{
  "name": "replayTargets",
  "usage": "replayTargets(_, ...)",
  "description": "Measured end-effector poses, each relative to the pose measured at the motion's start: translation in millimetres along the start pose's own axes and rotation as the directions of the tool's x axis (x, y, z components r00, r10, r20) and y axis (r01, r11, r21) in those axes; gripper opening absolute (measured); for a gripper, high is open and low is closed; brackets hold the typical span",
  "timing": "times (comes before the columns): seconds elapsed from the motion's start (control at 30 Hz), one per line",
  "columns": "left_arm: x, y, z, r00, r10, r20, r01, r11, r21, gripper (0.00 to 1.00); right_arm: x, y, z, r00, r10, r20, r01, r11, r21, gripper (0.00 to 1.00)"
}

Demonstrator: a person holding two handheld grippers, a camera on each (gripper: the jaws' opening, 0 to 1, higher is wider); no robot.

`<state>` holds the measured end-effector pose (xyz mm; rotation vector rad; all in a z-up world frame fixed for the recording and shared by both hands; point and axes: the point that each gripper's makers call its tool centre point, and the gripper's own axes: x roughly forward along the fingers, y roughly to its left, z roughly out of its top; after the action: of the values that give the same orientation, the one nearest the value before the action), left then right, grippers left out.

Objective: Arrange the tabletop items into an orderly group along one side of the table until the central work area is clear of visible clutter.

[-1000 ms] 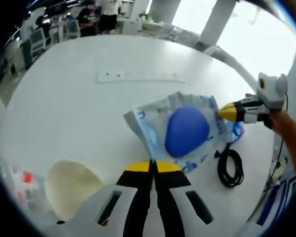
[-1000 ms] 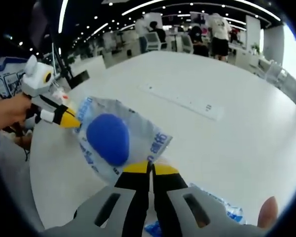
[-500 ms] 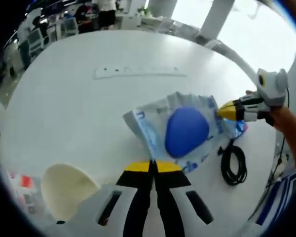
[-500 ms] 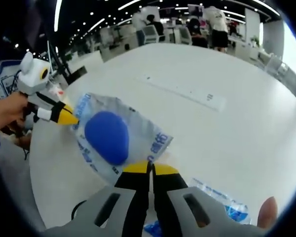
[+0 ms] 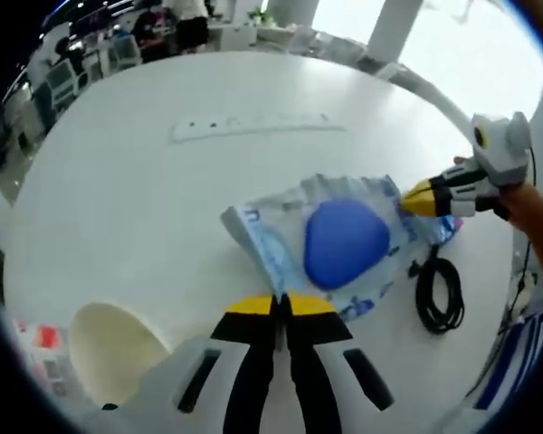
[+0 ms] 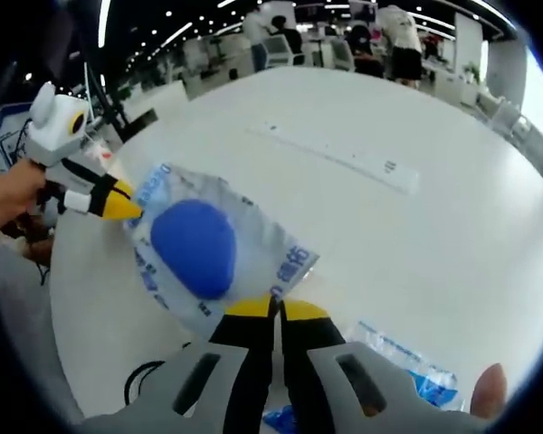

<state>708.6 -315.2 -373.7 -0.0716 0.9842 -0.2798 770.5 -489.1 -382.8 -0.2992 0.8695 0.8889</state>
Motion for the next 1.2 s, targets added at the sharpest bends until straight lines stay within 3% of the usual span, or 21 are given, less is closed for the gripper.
replayTargets(0.57,4,2.5,-9.6,0.998,0.041,-0.037,-0.038,0.995,0.092,0.07,0,0,-4.7,1.0,-0.001,-0.019,0.001,1.0,0.005,0.02)
replayTargets(1.2,6,2.7,-11.2,0.998,0.048,-0.034,-0.044,0.994,0.096,0.09,2,1,-7.4,1.0,0.0,-0.029,0.001,0.999,0.034,0.03)
